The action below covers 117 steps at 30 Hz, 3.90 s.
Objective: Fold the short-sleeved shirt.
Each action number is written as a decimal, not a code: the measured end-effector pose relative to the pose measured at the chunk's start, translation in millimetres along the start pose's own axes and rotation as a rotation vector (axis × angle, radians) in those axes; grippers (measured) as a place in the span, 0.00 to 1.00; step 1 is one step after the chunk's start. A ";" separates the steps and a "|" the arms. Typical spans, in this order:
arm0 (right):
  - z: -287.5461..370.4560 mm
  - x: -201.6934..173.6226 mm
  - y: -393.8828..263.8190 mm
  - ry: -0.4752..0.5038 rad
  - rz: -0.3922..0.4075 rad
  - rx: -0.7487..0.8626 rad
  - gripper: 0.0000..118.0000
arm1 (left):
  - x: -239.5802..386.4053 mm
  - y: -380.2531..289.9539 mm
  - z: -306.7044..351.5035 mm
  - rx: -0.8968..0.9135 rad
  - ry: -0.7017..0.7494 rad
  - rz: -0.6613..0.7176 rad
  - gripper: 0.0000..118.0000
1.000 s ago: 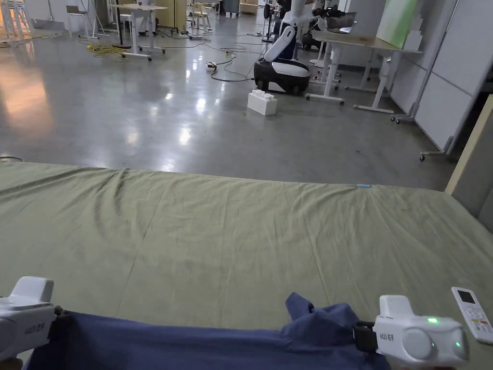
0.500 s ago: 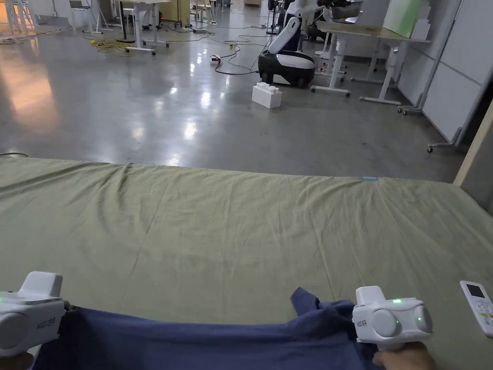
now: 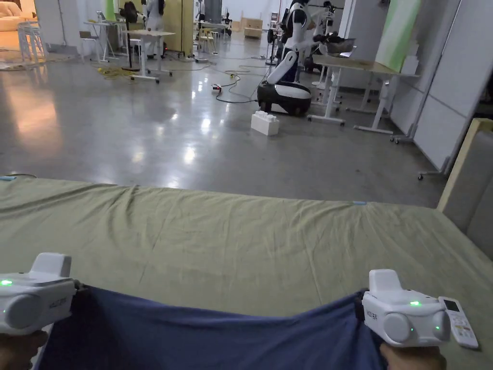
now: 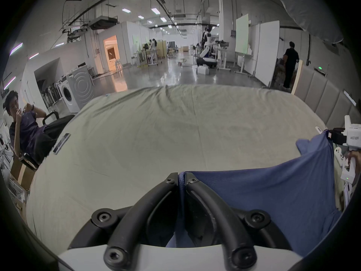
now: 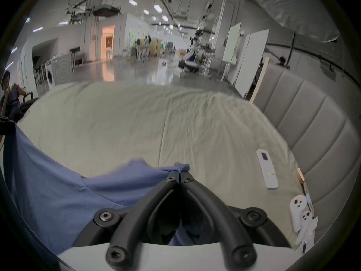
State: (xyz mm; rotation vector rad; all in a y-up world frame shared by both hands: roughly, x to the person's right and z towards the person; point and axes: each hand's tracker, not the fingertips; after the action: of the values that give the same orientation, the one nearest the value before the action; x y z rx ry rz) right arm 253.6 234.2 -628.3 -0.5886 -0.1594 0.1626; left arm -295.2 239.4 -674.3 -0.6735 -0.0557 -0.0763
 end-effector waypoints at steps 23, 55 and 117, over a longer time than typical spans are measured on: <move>202.8 53.6 224.1 -0.106 -0.037 0.481 0.00 | -16.5 188.9 203.4 0.408 0.039 0.004 0.05; 228.0 44.0 240.0 -0.140 -0.016 0.572 0.00 | -27.4 212.7 210.8 0.476 0.062 -0.002 0.04; 252.8 -25.0 -295.9 0.091 0.180 -0.547 0.05 | -23.4 -317.0 195.5 -0.459 -0.091 0.021 0.06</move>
State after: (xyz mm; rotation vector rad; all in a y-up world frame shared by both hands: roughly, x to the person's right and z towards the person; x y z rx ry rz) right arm 211.3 122.7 -257.0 -1.1552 -0.0607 0.2688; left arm -351.8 115.9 -326.8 -1.1361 -0.1207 -0.0377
